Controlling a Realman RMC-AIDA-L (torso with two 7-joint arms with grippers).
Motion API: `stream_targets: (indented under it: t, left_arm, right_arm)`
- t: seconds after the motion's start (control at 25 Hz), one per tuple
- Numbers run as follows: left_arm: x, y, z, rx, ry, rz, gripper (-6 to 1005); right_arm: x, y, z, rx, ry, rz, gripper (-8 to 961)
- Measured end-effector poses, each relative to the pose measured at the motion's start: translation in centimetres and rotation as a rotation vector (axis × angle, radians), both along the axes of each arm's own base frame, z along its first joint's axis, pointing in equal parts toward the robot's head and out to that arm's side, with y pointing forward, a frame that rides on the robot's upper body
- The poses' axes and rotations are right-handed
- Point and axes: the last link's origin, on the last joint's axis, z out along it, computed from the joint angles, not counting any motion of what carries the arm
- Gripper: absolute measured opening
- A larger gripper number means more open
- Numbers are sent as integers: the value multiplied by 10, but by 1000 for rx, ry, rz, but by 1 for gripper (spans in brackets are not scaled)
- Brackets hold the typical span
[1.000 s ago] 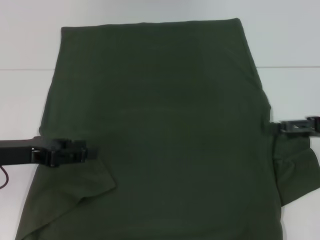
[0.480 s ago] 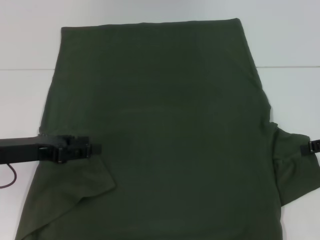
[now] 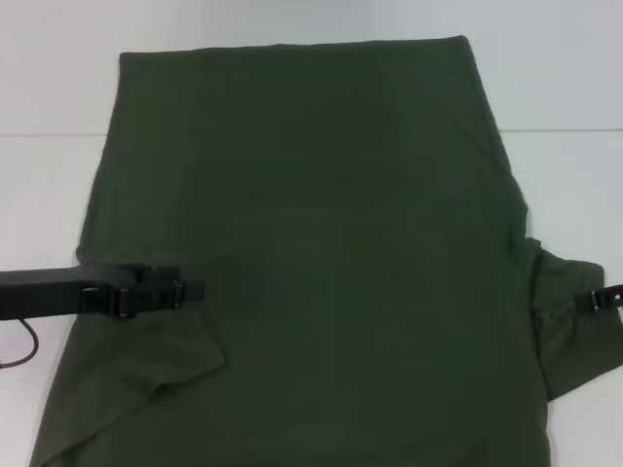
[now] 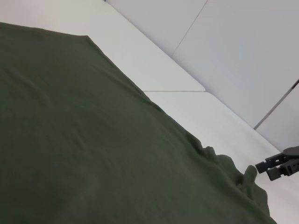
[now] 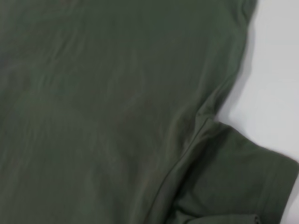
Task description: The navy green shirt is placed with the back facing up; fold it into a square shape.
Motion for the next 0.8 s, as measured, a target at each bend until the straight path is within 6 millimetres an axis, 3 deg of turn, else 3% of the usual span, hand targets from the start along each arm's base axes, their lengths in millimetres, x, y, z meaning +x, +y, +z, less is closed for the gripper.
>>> stream_targets:
  t: [0.52, 0.8]
  left_arm:
    - [0, 1, 0, 4, 1, 3, 595]
    - [-1, 0, 0, 6, -1, 8, 595]
  right_arm:
    - [4, 5, -6, 2, -84, 28, 925]
    - [0, 7, -20, -9, -92, 45, 925]
